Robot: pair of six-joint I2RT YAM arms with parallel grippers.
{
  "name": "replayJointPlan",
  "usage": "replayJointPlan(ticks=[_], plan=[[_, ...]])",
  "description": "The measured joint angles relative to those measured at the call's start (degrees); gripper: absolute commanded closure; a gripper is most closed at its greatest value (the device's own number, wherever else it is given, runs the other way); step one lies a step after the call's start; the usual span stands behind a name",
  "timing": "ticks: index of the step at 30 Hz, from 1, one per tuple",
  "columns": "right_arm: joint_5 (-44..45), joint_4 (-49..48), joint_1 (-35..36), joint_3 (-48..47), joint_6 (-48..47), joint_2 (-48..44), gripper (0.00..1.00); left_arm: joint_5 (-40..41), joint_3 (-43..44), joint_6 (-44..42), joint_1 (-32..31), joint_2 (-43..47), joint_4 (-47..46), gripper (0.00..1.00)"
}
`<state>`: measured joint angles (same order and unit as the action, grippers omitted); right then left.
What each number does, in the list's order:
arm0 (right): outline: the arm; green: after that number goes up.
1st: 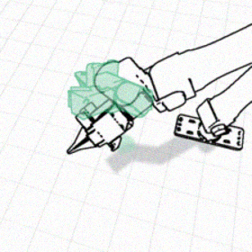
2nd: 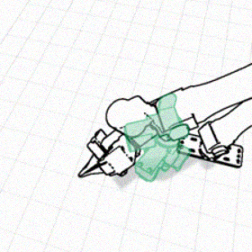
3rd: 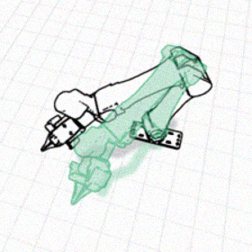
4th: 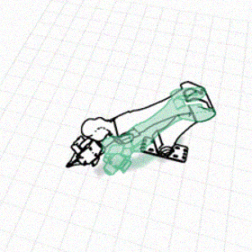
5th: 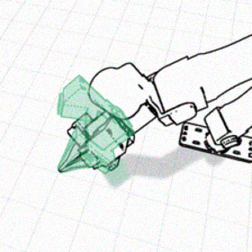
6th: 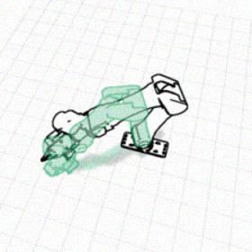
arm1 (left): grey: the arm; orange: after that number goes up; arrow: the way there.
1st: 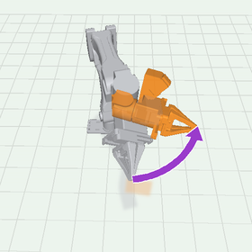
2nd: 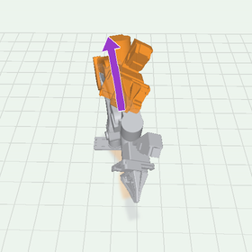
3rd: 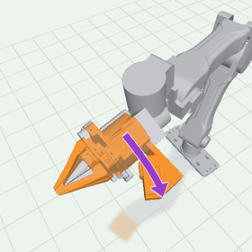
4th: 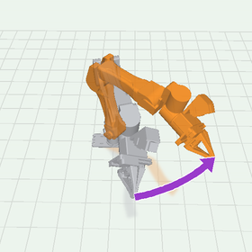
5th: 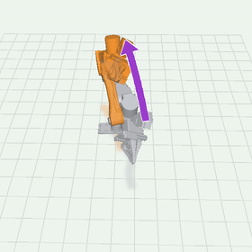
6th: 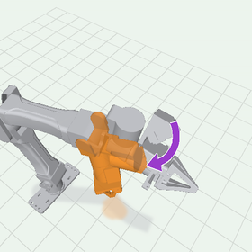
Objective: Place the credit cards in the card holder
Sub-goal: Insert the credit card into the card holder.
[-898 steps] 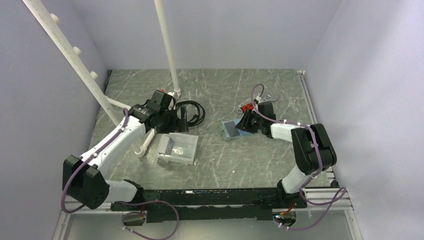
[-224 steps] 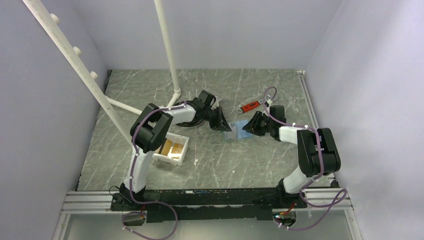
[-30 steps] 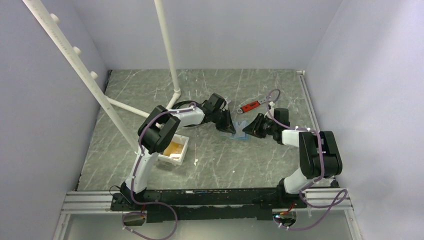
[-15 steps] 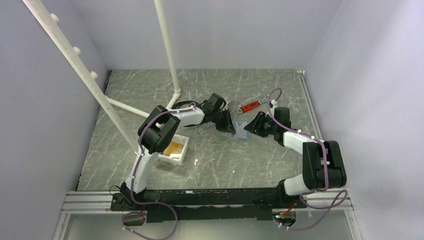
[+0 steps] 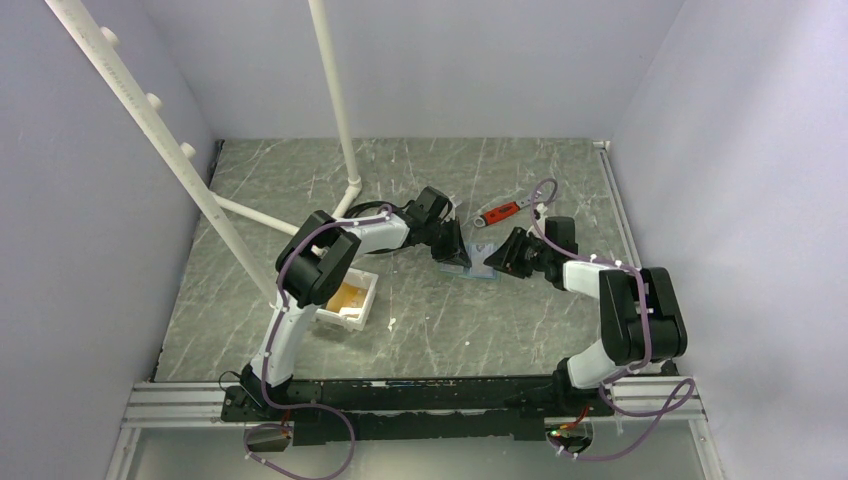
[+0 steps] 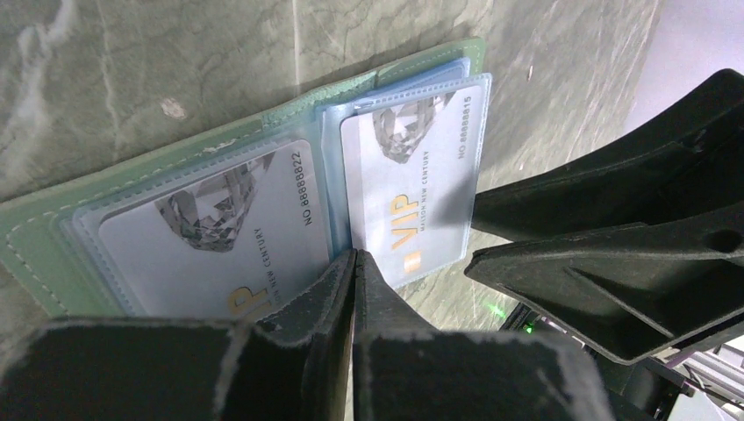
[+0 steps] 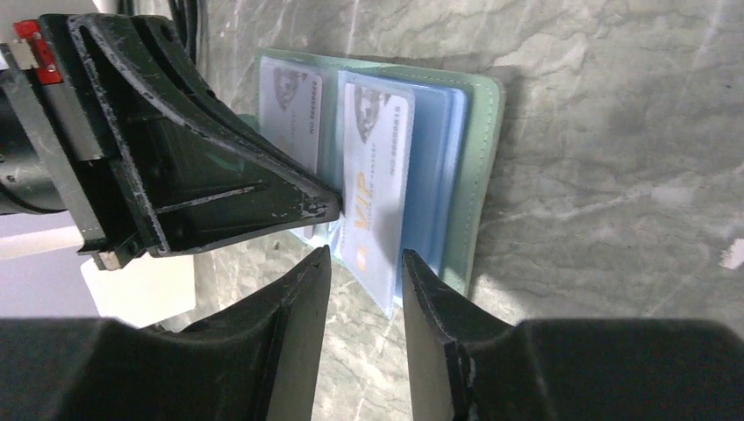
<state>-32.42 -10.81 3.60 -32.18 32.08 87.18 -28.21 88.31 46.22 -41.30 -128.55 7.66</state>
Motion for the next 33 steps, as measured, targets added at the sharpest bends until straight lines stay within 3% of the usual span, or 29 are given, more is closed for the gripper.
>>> replayJointPlan(ticks=[5,11,15,22,29,33], plan=[[-1.86,-1.81,0.28,0.0,0.55,0.22,0.65,0.0,0.0,0.0,0.0,0.0,0.02,0.87],[-3.98,-3.74,1.4,-0.13,1.22,0.52,0.63,-0.63,0.0,0.13,0.0,0.46,-0.2,0.6],[-5.49,-4.5,2.69,-1.7,2.05,2.71,0.62,-0.35,-1.36,-0.46,0.31,3.58,1.4,0.49],[-6.05,-4.7,5.97,-5.22,3.13,4.17,0.54,0.5,-9.92,-1.53,3.02,17.62,5.86,0.43],[-7.69,-6.1,11.78,-11.91,3.8,9.81,0.52,2.23,-16.33,-4.79,4.52,36.89,13.14,0.35],[-6.23,-3.87,10.19,-10.58,2.89,9.27,0.55,5.27,-17.64,-7.8,7.04,46.07,20.74,0.31]])
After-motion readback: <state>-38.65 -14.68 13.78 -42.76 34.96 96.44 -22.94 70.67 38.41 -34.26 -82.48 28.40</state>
